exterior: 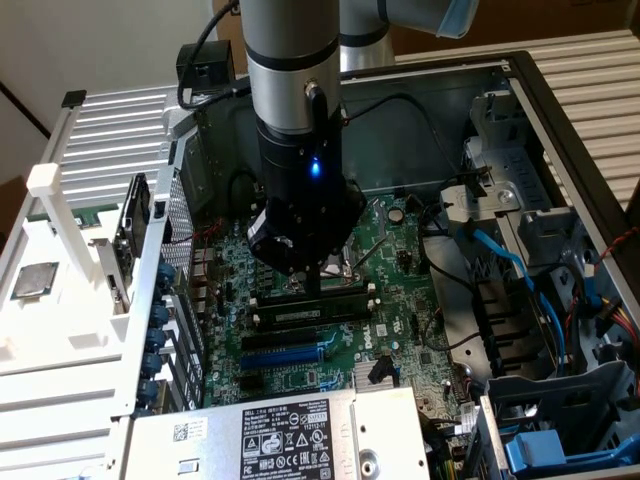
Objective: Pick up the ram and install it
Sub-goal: 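Press down the ram until it locks into place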
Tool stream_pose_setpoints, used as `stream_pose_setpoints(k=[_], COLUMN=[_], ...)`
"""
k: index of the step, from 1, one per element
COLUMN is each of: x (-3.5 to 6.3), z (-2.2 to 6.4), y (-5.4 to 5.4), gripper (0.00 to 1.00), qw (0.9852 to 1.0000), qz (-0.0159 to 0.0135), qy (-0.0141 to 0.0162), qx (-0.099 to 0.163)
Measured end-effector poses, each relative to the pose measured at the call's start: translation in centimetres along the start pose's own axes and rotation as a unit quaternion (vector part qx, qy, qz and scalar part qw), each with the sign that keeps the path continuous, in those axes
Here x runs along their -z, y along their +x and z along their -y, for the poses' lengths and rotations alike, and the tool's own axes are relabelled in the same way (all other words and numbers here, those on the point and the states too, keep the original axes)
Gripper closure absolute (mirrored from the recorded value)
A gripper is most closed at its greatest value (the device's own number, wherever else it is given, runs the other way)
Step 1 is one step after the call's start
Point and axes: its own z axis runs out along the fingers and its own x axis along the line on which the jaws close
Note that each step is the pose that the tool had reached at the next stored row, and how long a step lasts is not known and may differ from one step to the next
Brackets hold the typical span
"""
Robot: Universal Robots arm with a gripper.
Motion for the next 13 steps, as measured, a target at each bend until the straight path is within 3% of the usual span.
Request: stream_pose_setpoints(k=[6,13], x=[-0.11,-0.26], z=[0.0,-0.01], y=[0.0,0.0], gripper=[0.9,0.9], qw=[0.9987,0.9938], qz=[-0.0011,-0.0025], qy=[-0.0005,-0.001], qx=[-0.051,-0.111])
